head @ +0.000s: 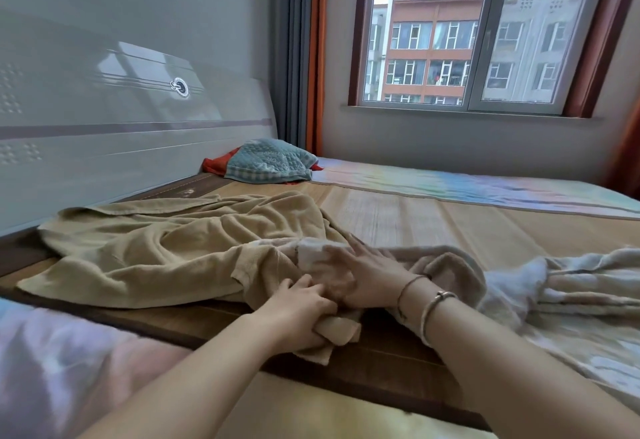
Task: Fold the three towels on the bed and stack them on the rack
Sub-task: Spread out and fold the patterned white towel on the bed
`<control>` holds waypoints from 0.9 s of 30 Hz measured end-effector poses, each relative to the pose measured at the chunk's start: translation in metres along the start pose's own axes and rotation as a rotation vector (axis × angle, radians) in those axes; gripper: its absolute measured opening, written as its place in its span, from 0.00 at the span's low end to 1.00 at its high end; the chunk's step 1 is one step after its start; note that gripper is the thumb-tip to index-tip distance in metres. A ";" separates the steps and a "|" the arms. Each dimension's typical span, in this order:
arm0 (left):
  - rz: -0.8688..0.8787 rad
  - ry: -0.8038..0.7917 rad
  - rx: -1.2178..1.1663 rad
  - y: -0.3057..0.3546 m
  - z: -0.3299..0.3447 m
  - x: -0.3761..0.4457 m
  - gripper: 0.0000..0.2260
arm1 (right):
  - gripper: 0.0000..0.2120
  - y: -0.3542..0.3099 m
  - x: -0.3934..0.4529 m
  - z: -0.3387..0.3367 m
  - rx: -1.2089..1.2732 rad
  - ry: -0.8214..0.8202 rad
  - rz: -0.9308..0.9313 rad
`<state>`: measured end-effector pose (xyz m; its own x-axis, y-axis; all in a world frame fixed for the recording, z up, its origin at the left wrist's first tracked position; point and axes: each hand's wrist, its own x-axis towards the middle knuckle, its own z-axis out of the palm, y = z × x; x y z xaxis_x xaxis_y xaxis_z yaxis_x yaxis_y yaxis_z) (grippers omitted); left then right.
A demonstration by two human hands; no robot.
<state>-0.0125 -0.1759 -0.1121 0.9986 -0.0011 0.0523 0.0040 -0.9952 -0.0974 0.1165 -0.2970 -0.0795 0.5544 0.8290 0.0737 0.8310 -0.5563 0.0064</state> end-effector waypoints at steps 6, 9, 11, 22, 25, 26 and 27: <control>-0.295 -0.002 0.015 -0.068 0.013 0.008 0.17 | 0.20 0.010 0.038 0.020 -0.111 0.346 0.171; -0.488 0.028 0.013 -0.112 0.017 0.010 0.13 | 0.16 0.033 0.045 0.015 -0.068 0.317 0.452; -0.616 0.036 0.068 -0.136 0.021 0.010 0.13 | 0.16 0.036 0.050 0.016 -0.093 0.229 0.526; -0.214 -0.055 -0.156 -0.131 0.037 0.060 0.22 | 0.27 0.007 0.087 0.036 0.009 0.221 0.195; -0.377 -0.075 -0.131 -0.159 0.045 0.071 0.22 | 0.26 0.000 0.088 0.044 -0.143 0.203 0.128; -0.417 -0.086 -0.133 -0.168 0.046 0.073 0.23 | 0.26 -0.004 0.090 0.046 -0.170 0.191 0.117; -0.453 -0.092 -0.137 -0.174 0.046 0.075 0.23 | 0.26 -0.010 0.092 0.047 -0.180 0.187 0.103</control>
<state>0.0641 0.0020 -0.1370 0.8983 0.4384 -0.0289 0.4394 -0.8971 0.0467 0.1618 -0.2122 -0.1192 0.6035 0.7516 0.2662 0.7397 -0.6524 0.1650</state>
